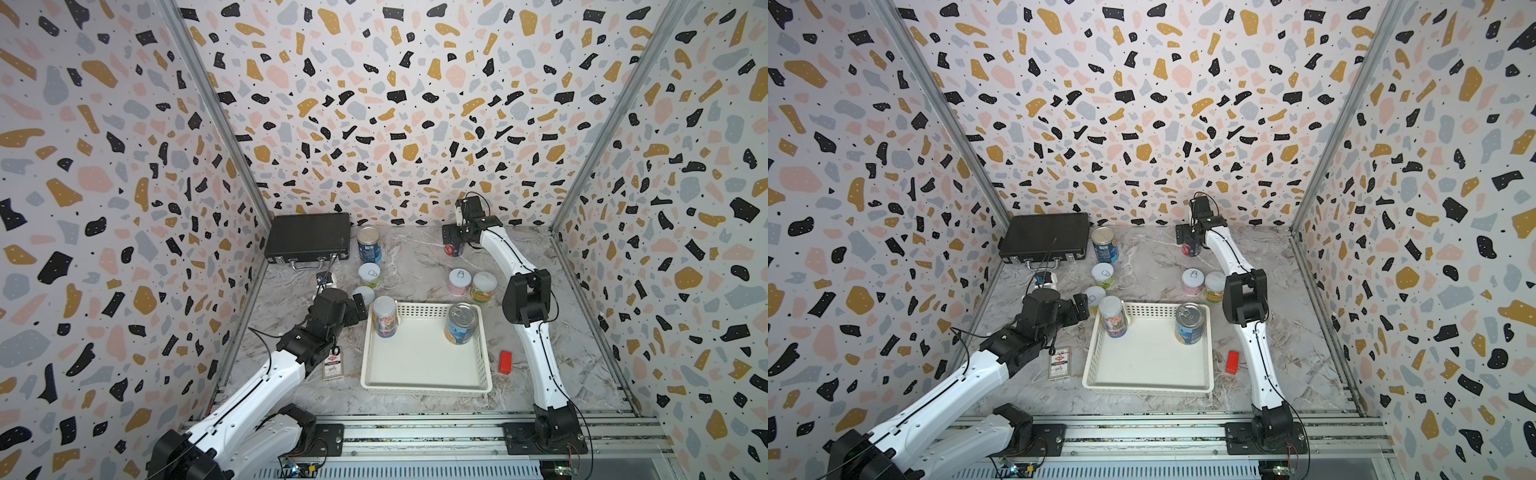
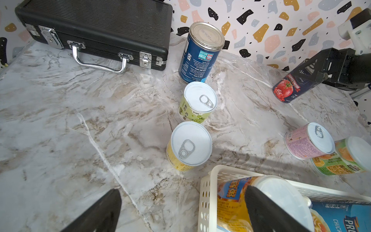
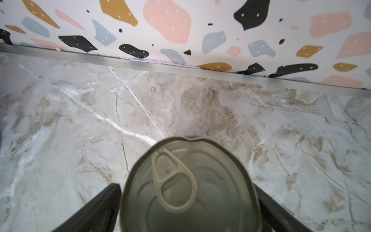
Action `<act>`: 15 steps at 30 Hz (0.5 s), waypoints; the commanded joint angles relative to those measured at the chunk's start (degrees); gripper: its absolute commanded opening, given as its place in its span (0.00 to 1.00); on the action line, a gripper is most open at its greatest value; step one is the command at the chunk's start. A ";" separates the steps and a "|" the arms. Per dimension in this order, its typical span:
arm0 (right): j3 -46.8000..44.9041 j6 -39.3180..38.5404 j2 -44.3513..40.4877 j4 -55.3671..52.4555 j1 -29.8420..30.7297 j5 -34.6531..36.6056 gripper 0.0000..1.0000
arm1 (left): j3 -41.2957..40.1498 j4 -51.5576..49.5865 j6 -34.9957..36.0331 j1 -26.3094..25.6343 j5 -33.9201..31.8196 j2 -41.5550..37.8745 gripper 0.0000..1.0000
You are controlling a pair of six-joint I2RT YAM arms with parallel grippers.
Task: Put the canned food in the basket
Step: Pick up the canned food from the center of the board.
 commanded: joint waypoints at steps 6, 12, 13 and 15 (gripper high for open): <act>2.16 -1.52 0.66 2.50 -0.16 -1.61 0.76 | 2.08 1.18 0.04 0.51 0.13 1.07 1.00; 2.12 -1.54 0.16 1.62 -0.16 -1.40 0.58 | 2.08 1.27 0.04 0.55 0.14 1.12 1.00; 2.17 -1.46 -0.29 1.30 -0.15 -1.40 0.53 | 2.02 1.26 -0.01 0.59 0.07 1.06 1.00; 2.09 -1.12 -1.42 0.63 -0.12 -1.31 0.47 | 2.08 1.22 -0.07 0.55 0.22 1.05 1.00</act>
